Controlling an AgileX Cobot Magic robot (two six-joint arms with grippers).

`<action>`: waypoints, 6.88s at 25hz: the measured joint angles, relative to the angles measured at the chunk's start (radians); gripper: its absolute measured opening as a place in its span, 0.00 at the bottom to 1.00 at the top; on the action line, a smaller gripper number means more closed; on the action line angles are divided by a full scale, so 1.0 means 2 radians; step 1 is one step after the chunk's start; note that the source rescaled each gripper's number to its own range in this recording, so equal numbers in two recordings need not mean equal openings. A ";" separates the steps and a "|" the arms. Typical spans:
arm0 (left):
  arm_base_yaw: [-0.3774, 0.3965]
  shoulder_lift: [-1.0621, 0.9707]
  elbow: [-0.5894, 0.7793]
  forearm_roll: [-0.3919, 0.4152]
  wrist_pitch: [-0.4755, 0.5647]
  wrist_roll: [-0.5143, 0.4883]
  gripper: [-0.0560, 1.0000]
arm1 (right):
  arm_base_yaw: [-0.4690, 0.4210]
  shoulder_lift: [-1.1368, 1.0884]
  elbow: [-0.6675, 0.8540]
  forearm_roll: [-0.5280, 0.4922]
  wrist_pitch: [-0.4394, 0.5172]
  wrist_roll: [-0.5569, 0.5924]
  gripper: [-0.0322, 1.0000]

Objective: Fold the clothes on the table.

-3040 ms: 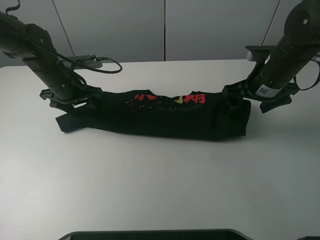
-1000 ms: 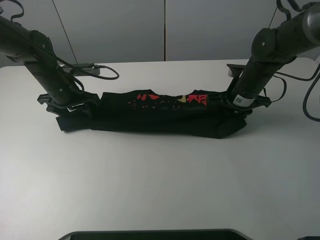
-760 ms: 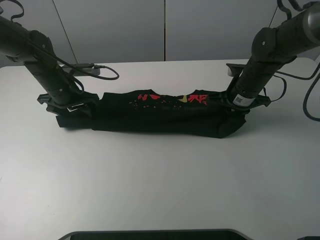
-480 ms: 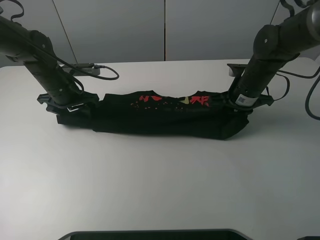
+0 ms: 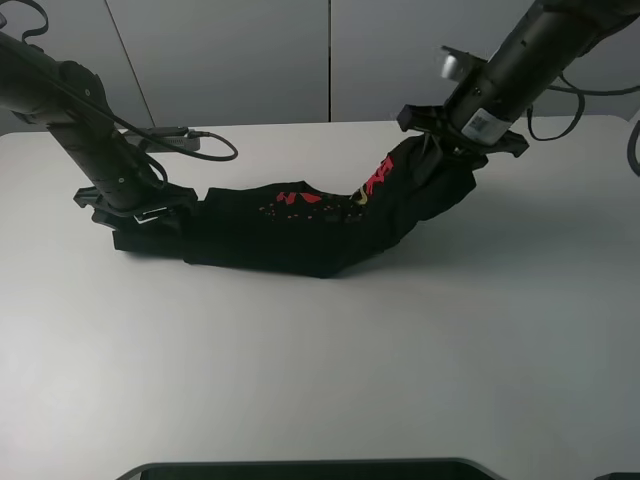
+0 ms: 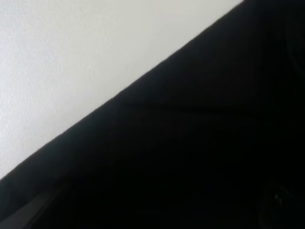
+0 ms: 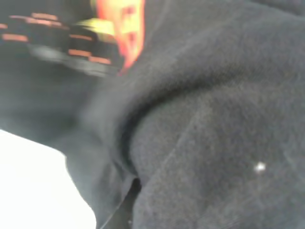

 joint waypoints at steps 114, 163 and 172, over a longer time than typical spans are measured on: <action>0.000 -0.563 0.218 0.029 0.113 0.019 1.00 | 0.188 -0.556 0.277 -0.350 -0.019 0.234 1.00; 0.000 -1.038 0.338 0.022 0.220 0.003 1.00 | 0.188 -0.943 0.381 -0.262 0.057 0.124 1.00; 0.026 -1.038 0.338 0.024 0.220 0.003 1.00 | 0.070 -0.943 0.381 -0.262 0.057 0.109 1.00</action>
